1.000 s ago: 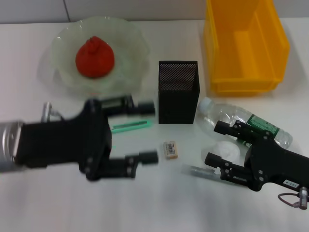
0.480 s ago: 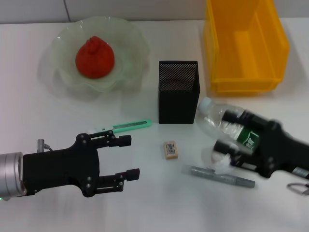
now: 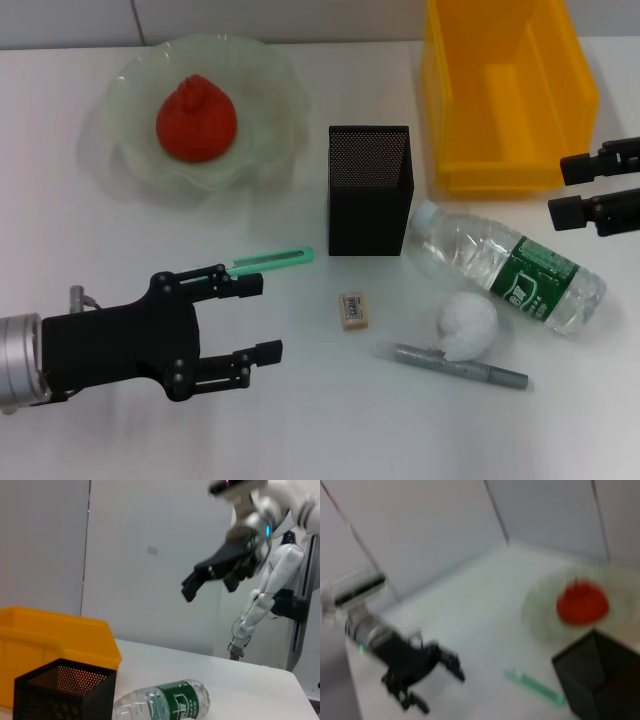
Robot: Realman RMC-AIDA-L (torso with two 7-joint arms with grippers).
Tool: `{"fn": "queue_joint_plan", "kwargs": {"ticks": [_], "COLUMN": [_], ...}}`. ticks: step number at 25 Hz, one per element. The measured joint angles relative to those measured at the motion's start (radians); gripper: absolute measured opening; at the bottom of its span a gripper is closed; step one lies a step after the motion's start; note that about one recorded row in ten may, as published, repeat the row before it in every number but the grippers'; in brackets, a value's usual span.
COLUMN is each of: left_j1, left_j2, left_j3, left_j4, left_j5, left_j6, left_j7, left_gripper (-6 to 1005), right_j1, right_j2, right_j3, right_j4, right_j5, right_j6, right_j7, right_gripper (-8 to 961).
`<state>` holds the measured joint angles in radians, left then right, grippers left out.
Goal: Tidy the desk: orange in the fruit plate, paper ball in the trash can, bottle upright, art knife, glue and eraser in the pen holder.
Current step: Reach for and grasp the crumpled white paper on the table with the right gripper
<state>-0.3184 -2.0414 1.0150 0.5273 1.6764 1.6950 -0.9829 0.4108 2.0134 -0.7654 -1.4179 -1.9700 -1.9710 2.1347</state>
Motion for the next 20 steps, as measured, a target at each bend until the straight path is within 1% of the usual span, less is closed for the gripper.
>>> {"fn": "queue_joint_plan", "kwargs": {"ticks": [1, 2, 3, 5, 6, 7, 8, 10, 11, 12, 14, 15, 16, 17, 20], "left_j1": [0.000, 0.000, 0.000, 0.001, 0.001, 0.001, 0.002, 0.002, 0.002, 0.002, 0.002, 0.002, 0.002, 0.001, -0.001], "left_j2": [-0.001, -0.001, -0.002, -0.003, -0.003, -0.003, -0.004, -0.004, -0.004, -0.004, -0.005, -0.006, -0.007, -0.008, -0.011], "left_j3": [0.000, 0.000, 0.000, 0.000, 0.001, 0.001, 0.000, 0.000, 0.000, 0.000, 0.000, 0.000, 0.000, 0.000, 0.000], "left_j4": [-0.002, -0.002, -0.003, -0.004, -0.005, -0.005, -0.005, -0.005, -0.005, -0.005, -0.005, -0.006, -0.006, -0.006, -0.007], "left_j5": [0.002, 0.003, 0.003, 0.001, 0.001, 0.001, 0.001, 0.003, 0.003, 0.003, 0.002, 0.001, 0.002, 0.003, 0.006], "left_j6": [-0.001, -0.001, -0.002, -0.003, -0.005, -0.005, -0.006, -0.008, -0.009, -0.009, -0.009, -0.013, -0.016, -0.019, -0.026], "left_j7": [0.000, 0.000, 0.000, 0.000, 0.000, 0.000, 0.001, 0.001, 0.001, 0.001, 0.001, 0.001, 0.001, 0.002, 0.002], "left_gripper": [720, 720, 721, 721, 721, 721, 721, 721, 721, 721, 721, 721, 721, 721, 721], "right_j1": [0.105, 0.105, 0.159, 0.244, 0.324, 0.324, 0.358, 0.414, 0.466, 0.466, 0.506, 0.517, 0.534, 0.534, 0.550], "right_j2": [-0.028, -0.028, -0.037, -0.049, -0.057, -0.057, -0.057, -0.045, -0.023, -0.023, 0.001, 0.009, 0.022, 0.022, 0.033], "right_j3": [-0.004, -0.004, -0.011, -0.053, -0.119, -0.119, -0.150, -0.196, -0.218, -0.218, -0.224, -0.228, -0.252, -0.252, -0.325], "right_j4": [-0.047, -0.047, -0.045, -0.012, 0.048, 0.048, 0.084, 0.162, 0.252, 0.252, 0.340, 0.370, 0.428, 0.428, 0.484], "right_j5": [-0.089, -0.089, -0.137, -0.256, -0.372, -0.372, -0.415, -0.473, -0.546, -0.546, -0.615, -0.637, -0.660, -0.660, -0.664], "right_j6": [-0.076, -0.076, -0.107, -0.132, -0.147, -0.147, -0.154, -0.150, -0.117, -0.117, -0.066, -0.037, 0.012, 0.012, 0.084], "right_j7": [0.114, 0.114, 0.163, 0.262, 0.337, 0.337, 0.358, 0.382, 0.397, 0.397, 0.398, 0.398, 0.397, 0.397, 0.401], "right_gripper": [751, 751, 751, 752, 752, 752, 752, 752, 752, 752, 752, 751, 751, 751, 751]}}
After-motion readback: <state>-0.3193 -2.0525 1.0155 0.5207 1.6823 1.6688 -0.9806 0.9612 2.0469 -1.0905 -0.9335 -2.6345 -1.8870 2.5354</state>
